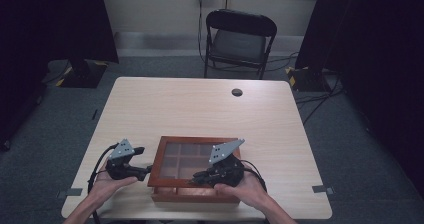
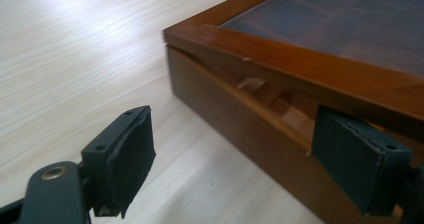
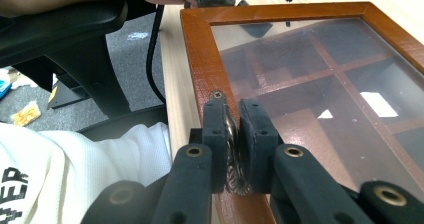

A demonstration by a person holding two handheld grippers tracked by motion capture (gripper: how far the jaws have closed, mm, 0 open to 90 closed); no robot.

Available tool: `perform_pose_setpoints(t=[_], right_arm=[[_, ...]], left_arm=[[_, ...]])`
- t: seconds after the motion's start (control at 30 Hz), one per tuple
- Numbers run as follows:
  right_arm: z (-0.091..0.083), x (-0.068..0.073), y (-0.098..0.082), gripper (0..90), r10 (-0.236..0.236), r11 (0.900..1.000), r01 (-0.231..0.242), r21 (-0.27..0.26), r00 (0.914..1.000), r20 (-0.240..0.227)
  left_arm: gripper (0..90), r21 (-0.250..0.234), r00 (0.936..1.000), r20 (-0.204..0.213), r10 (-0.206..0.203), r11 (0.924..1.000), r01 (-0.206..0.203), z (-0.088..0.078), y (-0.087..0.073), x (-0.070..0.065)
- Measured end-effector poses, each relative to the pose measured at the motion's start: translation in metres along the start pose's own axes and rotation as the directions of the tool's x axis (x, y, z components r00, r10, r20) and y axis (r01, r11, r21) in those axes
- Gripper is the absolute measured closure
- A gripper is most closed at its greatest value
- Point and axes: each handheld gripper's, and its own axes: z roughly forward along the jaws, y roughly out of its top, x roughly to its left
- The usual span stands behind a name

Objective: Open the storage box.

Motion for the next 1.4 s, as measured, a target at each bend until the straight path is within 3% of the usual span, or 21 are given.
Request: perform_pose_setpoints(t=[0.17, 0.23, 0.4, 0.57, 0.83, 0.97, 1.03, 1.13, 1.17, 1.23, 1.4], right_arm=[[-0.005, -0.002, 0.005, 82.8, 0.005, 1.000, -0.005, -0.019, 1.0000, -0.003], [-0.007, -0.003, 0.007, 82.8, 0.003, 1.000, -0.003, -0.019, 1.0000, 0.001], [-0.011, -0.003, 0.014, 82.8, 0.003, 1.000, -0.003, -0.022, 1.0000, 0.007], [-0.014, -0.004, 0.018, 82.8, -0.001, 1.000, 0.001, -0.030, 0.9999, 0.013], [-0.019, -0.007, 0.023, 82.0, 0.000, 0.999, 0.001, -0.035, 0.9998, 0.018], [-0.027, -0.009, 0.021, 65.0, 0.025, 0.996, -0.023, -0.086, 0.9992, 0.030], [-0.033, -0.009, 0.019, 57.0, 0.037, 0.995, -0.031, -0.091, 0.9971, 0.066], [-0.042, -0.011, 0.011, 45.7, 0.066, 0.993, -0.056, -0.108, 0.9942, 0.085], [-0.042, -0.011, 0.011, 45.7, 0.066, 0.993, -0.056, -0.108, 0.9942, 0.085], [-0.052, -0.014, 0.003, 34.6, 0.093, 0.987, -0.077, -0.142, 0.9896, 0.110], [-0.065, -0.017, -0.009, 25.1, 0.117, 0.980, -0.089, -0.176, 0.9810, 0.155]], left_arm=[[18.0, -0.025, 0.9986, 0.044, 0.030, 0.9993, -0.029, 0.001, 0.003, -0.009], [21.4, -0.047, 0.9984, 0.053, 0.020, 0.9987, -0.017, 0.000, 0.004, -0.010], [18.5, -0.088, 0.9970, 0.076, 0.017, 0.9960, -0.010, -0.002, 0.006, -0.011], [19.0, -0.135, 0.9953, 0.082, 0.052, 0.9900, -0.041, -0.003, 0.011, -0.019], [19.2, -0.165, 0.9962, 0.063, 0.060, 0.9851, -0.049, -0.003, 0.016, -0.024], [19.8, -0.176, 0.9968, 0.056, 0.057, 0.9833, -0.046, -0.004, 0.017, -0.024], [19.9, -0.182, 0.9970, 0.055, 0.055, 0.9823, -0.044, -0.006, 0.017, -0.023], [20.0, -0.185, 0.9972, 0.053, 0.052, 0.9818, -0.042, -0.007, 0.019, -0.022], [20.5, -0.185, 0.9972, 0.053, 0.052, 0.9818, -0.042, -0.007, 0.019, -0.022], [20.7, -0.196, 0.9972, 0.060, 0.046, 0.9800, -0.033, -0.008, 0.023, -0.023], [22.2, -0.205, 0.9970, 0.069, 0.037, 0.9785, -0.022, -0.008, 0.028, -0.024]])
